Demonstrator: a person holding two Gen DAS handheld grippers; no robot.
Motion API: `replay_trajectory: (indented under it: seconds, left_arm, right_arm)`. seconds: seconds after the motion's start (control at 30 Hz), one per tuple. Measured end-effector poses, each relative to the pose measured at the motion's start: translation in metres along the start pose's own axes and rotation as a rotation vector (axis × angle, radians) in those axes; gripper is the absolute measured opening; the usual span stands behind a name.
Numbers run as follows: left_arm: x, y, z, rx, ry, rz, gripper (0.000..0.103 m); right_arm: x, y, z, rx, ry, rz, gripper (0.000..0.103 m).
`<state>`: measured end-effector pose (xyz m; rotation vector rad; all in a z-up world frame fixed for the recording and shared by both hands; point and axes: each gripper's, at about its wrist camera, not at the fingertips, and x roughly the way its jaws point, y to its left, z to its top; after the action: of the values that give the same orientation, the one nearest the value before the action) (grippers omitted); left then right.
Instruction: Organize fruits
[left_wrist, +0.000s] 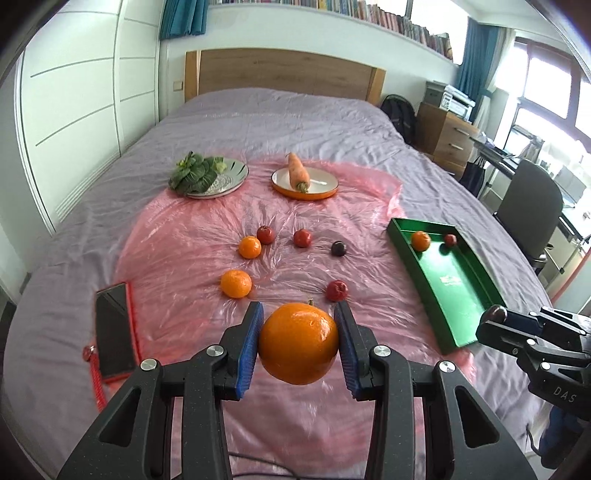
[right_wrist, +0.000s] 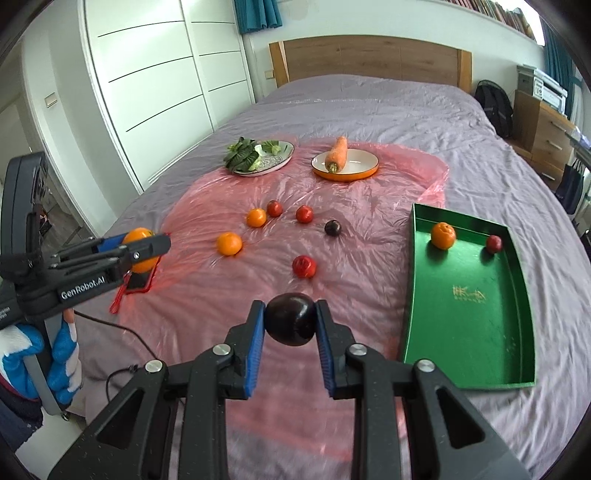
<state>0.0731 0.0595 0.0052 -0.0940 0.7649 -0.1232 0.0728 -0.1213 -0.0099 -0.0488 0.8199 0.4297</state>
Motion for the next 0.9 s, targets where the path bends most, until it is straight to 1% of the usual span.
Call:
replay_trajectory:
  seconds: [0.17, 0.3, 0.47, 0.7, 0.9]
  left_arm:
    - [-0.032, -0.001, -0.01, 0.005, -0.036, -0.009, 0.034]
    - [-0.046, -0.003, -0.015, 0.004, -0.054, -0.016, 0.034]
    - [-0.057, -0.01, -0.02, 0.008, -0.072, -0.026, 0.034]
    - [-0.061, -0.023, -0.025, 0.032, -0.069, -0.038, 0.034]
    - [-0.051, -0.048, -0.031, 0.062, -0.032, -0.076, 0.034]
  right_arm:
    - [-0.027, 0.016, -0.018, -0.01, -0.021, -0.008, 0.037]
    - [-0.045, 0.025, -0.032, -0.028, -0.027, -0.013, 0.037]
    - [-0.065, 0.024, -0.044, -0.03, -0.039, -0.026, 0.037]
    - [-0.084, 0.002, -0.062, 0.001, -0.051, -0.056, 0.037]
    - [-0.092, -0.033, -0.083, 0.072, -0.047, -0.085, 0.037]
